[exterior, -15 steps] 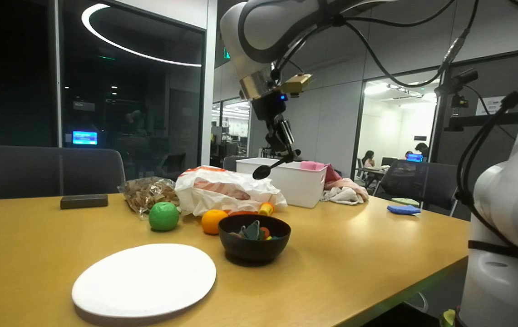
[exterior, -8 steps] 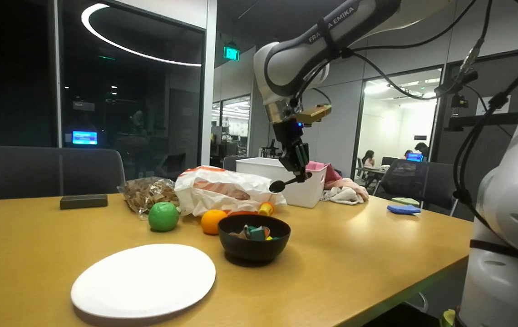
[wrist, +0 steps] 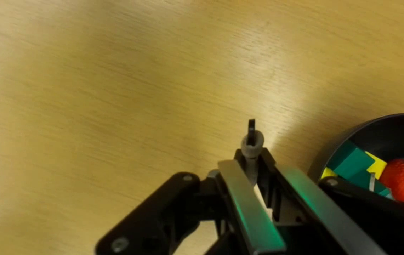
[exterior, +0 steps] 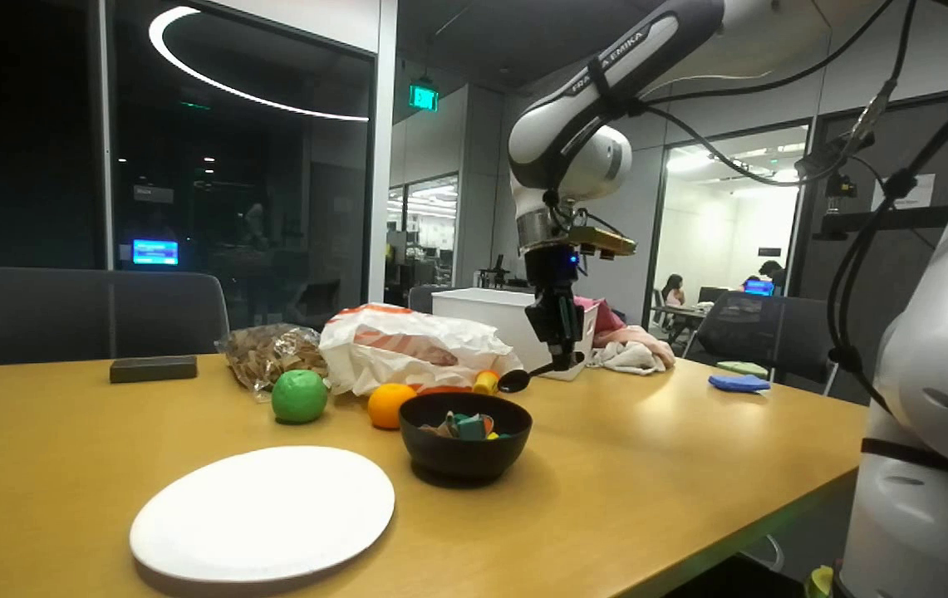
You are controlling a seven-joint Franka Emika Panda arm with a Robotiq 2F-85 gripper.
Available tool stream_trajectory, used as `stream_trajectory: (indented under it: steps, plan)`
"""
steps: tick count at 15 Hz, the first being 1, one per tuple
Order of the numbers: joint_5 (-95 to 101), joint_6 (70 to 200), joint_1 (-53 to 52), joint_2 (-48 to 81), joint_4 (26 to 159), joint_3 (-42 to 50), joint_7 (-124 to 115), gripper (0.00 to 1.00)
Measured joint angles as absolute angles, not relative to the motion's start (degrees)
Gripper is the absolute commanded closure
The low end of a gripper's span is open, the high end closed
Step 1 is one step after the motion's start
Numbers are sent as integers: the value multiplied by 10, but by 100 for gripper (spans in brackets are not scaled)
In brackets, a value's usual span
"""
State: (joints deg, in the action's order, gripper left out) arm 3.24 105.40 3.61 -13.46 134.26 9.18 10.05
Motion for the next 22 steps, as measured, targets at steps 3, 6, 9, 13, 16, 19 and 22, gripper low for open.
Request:
stream_trajectory:
  steps: [3, 6, 9, 13, 16, 19, 22]
  plan:
    - [-13, 1052, 45, -128, 1351, 107, 130, 68]
    - [-31, 1052, 54, -119, 1353, 114, 143, 49]
    - [-40, 1053, 60, -111, 1353, 116, 148, 27]
    - [-56, 1062, 60, -114, 1352, 113, 162, 0]
    - [-92, 1066, 50, -130, 1352, 104, 197, 0]
    - [-111, 1128, 31, -138, 1366, 89, 241, 0]
    - [-111, 1222, 13, -135, 1397, 76, 282, 0]
